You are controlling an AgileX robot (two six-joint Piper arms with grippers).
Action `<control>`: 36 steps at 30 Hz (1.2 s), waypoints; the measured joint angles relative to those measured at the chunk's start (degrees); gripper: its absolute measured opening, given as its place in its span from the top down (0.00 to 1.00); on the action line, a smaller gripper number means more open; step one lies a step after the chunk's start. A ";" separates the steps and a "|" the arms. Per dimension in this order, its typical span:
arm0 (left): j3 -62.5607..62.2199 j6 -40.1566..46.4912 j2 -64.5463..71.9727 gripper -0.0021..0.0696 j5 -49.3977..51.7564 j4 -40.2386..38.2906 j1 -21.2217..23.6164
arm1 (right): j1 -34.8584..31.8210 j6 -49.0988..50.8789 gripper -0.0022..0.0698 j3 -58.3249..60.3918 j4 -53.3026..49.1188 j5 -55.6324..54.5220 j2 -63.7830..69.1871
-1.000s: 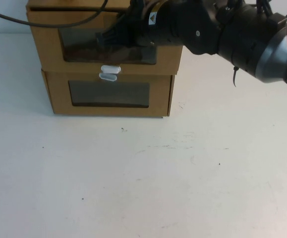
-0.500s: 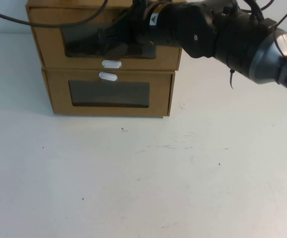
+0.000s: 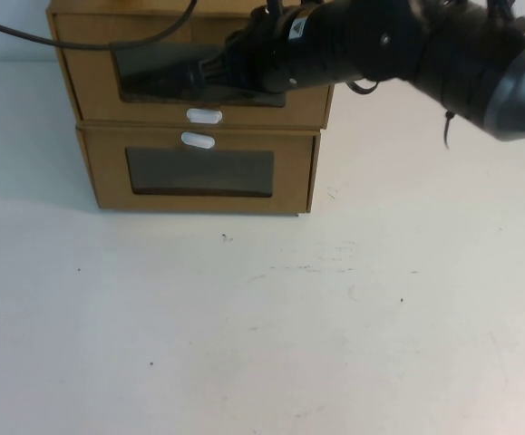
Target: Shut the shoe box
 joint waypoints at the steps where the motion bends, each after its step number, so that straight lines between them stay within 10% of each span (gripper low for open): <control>1: -0.60 0.00 0.00 0.98 0.40 0.00 0.00 | 0.00 -1.30 0.99 0.00 1.51 1.07 -0.82; 19: -1.64 -4.53 -22.56 0.98 2.88 17.85 0.00 | 0.00 -2.93 0.99 0.00 -6.42 21.14 -13.47; 25: 20.28 -4.02 -44.62 0.98 0.39 22.47 0.00 | -3.83 -2.55 0.99 3.19 -9.22 22.67 -19.41; 36: 77.87 -2.35 -102.30 0.98 -33.12 24.53 0.00 | -20.36 -5.20 0.99 20.63 6.71 13.25 -29.29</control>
